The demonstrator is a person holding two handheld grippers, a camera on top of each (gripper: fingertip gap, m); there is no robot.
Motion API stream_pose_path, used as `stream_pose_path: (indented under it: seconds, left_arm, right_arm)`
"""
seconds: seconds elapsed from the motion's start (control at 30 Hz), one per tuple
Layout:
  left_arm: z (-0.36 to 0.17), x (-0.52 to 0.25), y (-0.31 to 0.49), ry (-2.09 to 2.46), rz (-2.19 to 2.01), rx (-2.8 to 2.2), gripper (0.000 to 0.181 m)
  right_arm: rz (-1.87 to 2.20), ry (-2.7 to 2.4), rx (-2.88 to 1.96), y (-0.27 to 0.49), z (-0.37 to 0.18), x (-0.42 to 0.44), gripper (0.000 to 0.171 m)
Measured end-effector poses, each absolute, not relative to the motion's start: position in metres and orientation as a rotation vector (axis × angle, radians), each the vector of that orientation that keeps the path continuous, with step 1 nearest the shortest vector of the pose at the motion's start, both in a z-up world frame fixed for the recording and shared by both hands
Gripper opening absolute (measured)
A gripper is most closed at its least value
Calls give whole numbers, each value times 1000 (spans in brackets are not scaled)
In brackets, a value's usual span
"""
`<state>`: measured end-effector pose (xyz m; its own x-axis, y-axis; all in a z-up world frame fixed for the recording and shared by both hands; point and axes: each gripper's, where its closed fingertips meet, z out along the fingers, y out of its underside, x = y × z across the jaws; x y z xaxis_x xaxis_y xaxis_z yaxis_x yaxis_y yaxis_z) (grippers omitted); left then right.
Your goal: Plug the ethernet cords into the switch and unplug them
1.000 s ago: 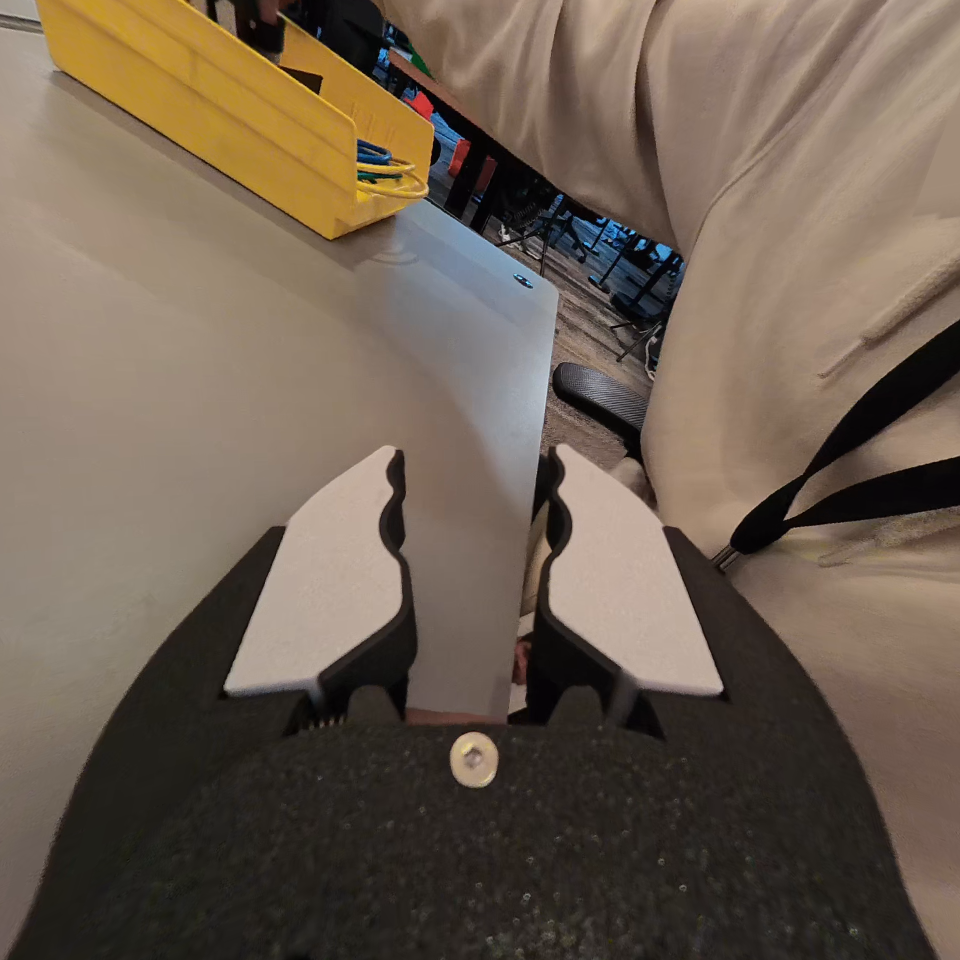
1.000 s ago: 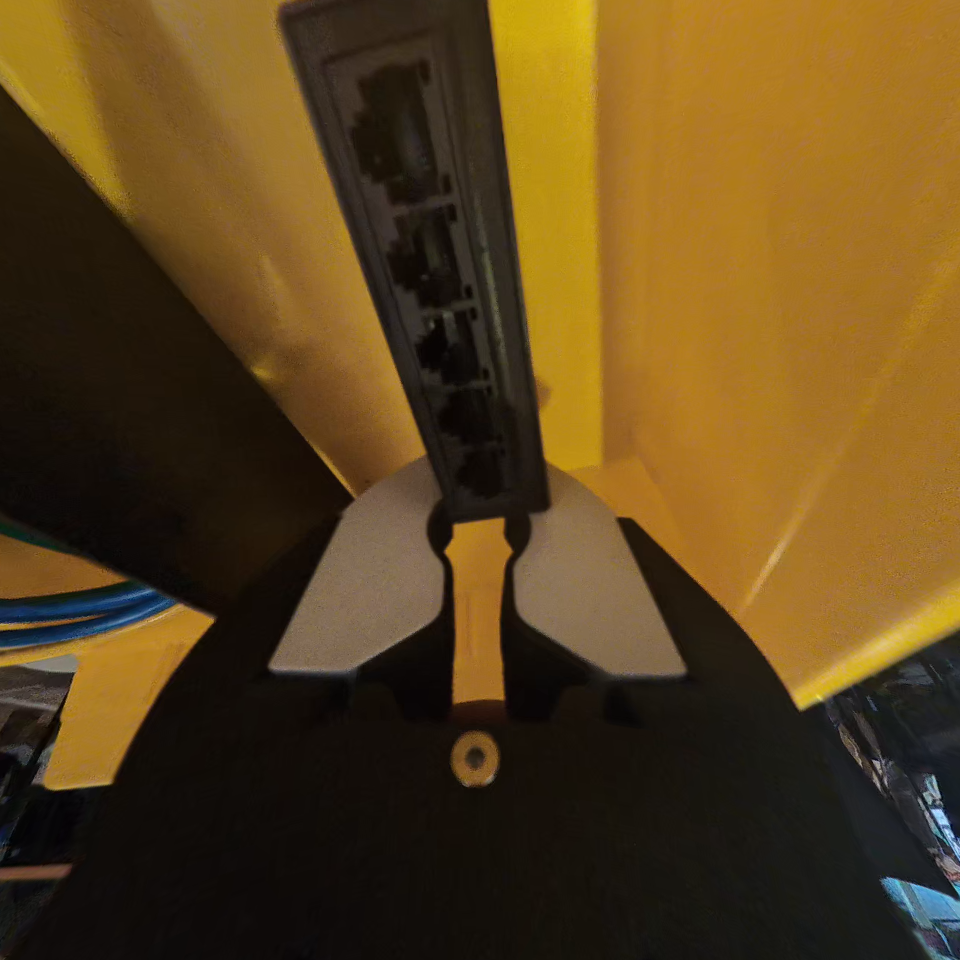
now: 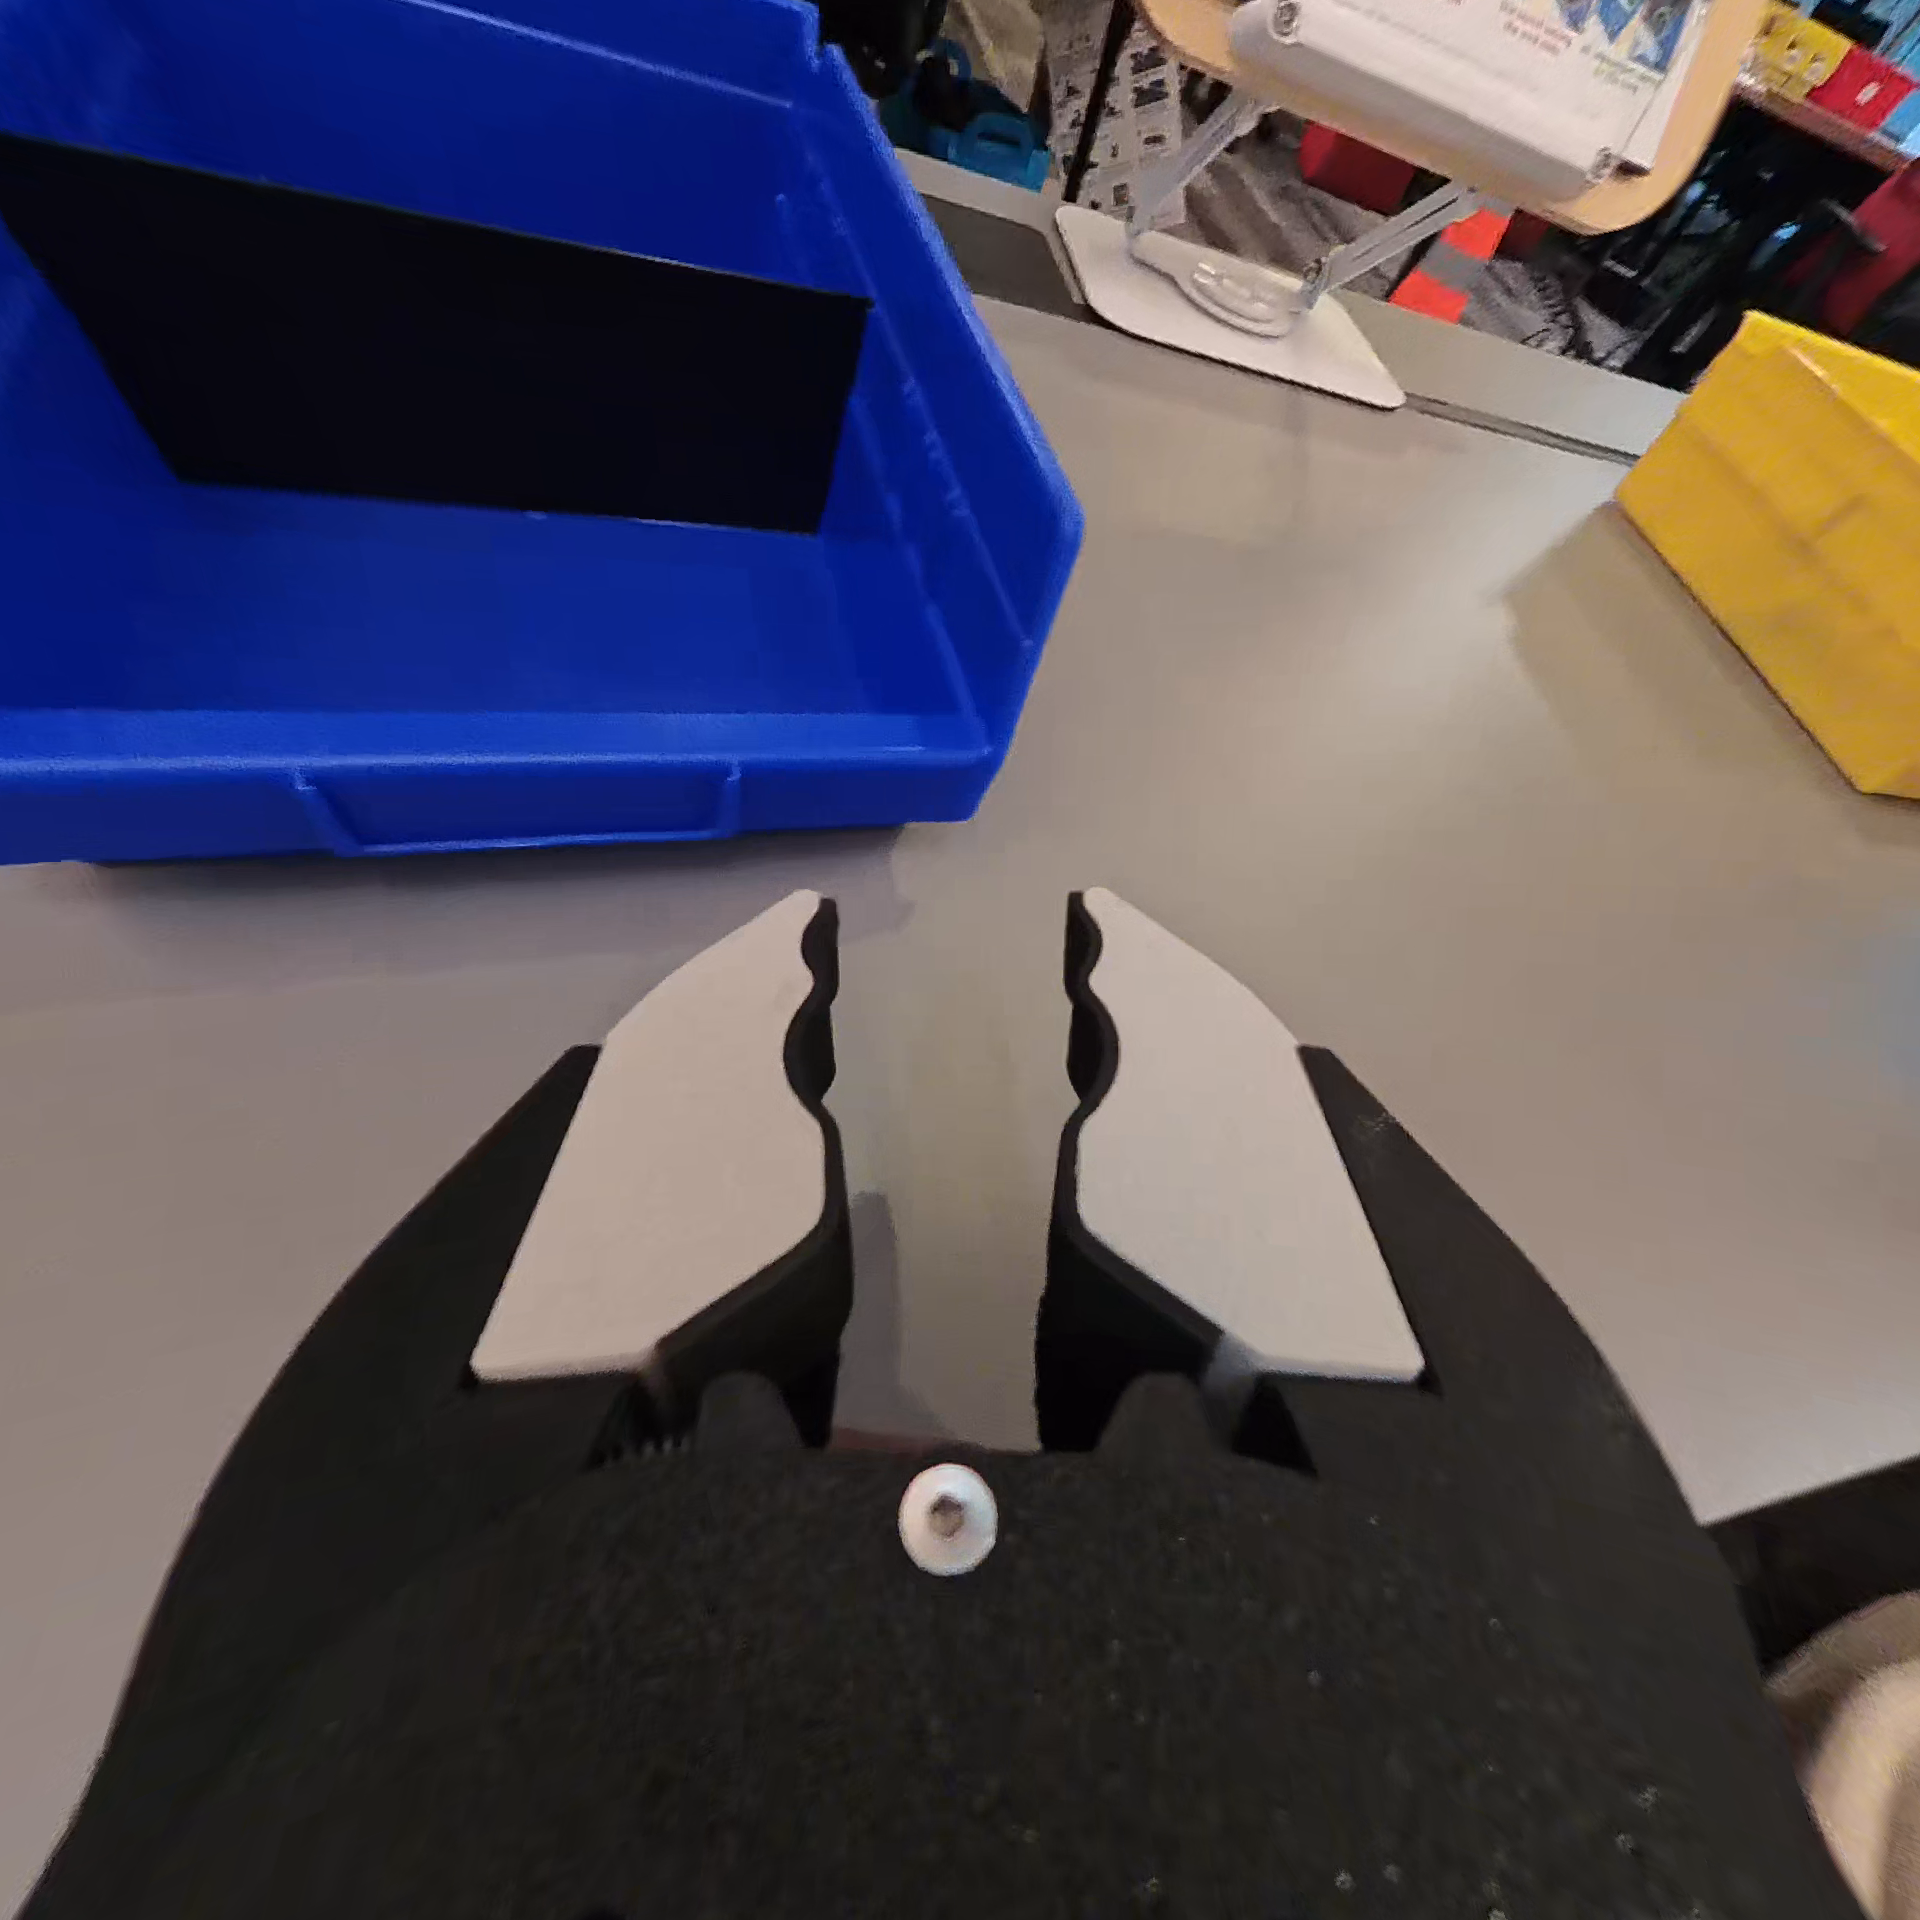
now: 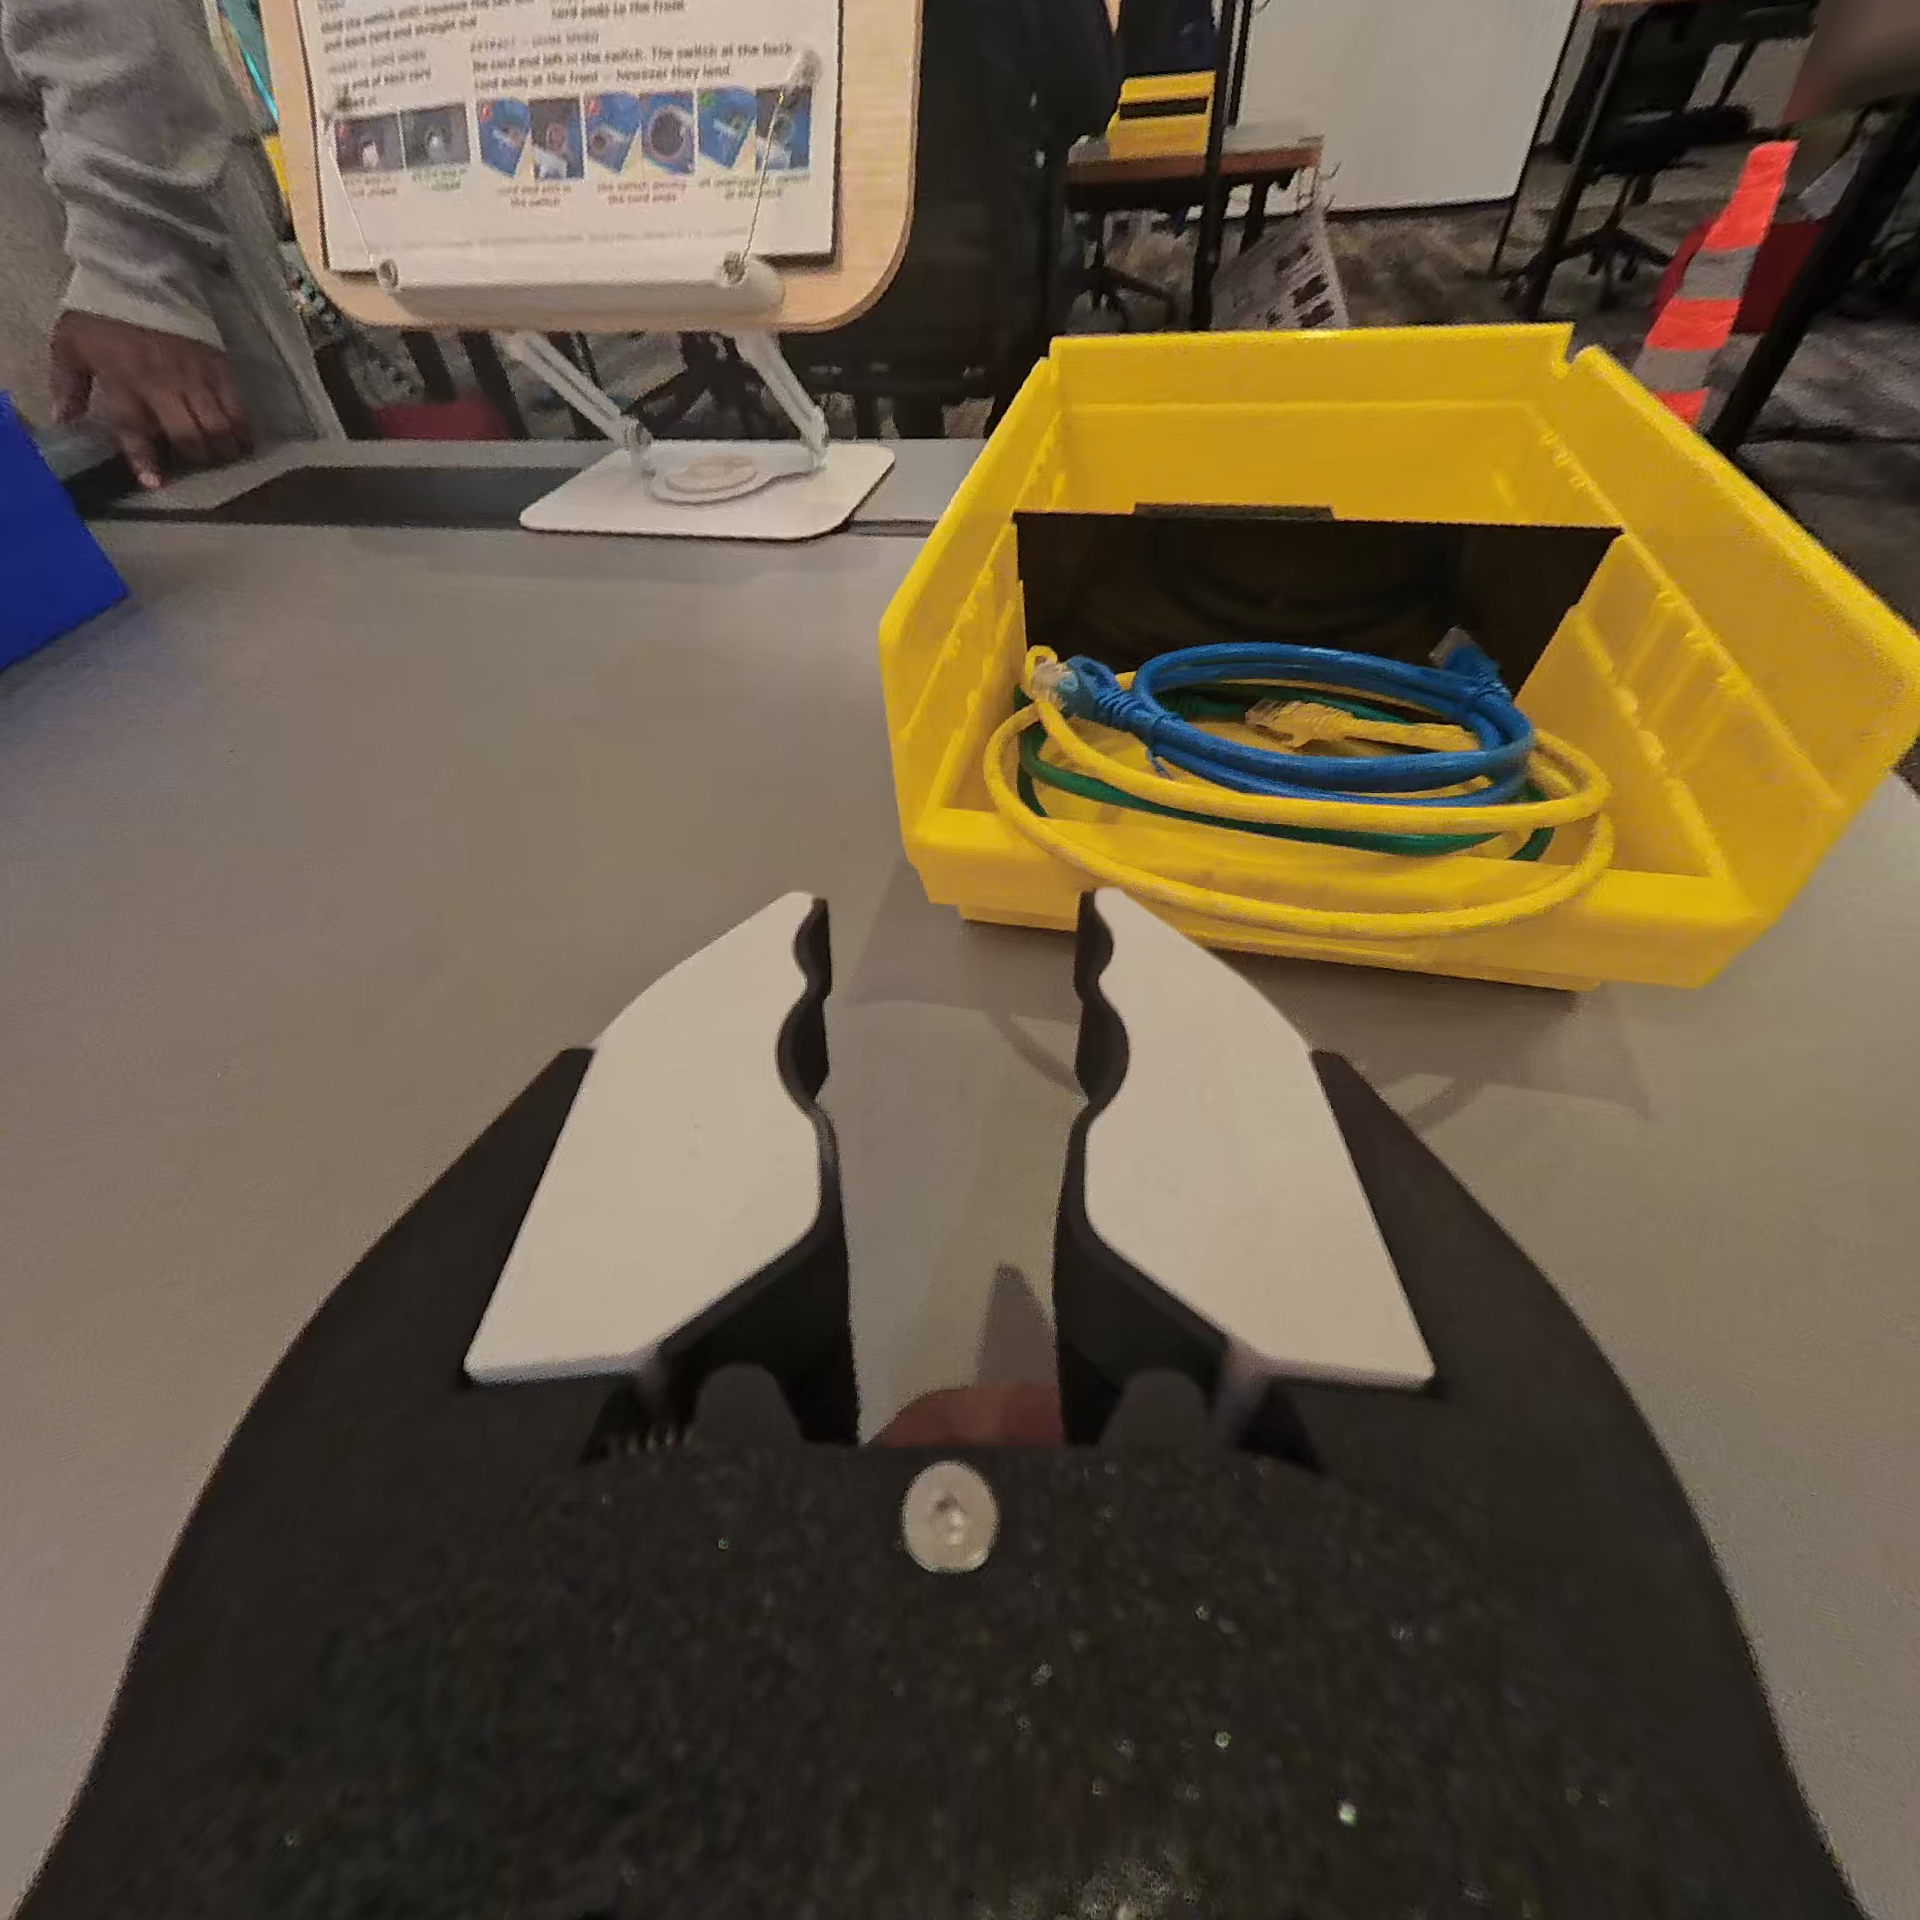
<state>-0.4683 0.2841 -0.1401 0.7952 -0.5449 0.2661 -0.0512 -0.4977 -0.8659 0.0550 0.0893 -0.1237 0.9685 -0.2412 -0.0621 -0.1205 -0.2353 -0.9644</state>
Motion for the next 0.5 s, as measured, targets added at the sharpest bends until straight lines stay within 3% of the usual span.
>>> stream_pose_path:
  seconds: [0.5]
  left_arm:
    - [-143,-472,280,424,-678,-2049,42]
  right_arm:
    - [-23,272,-1862,83,-132,50,45]
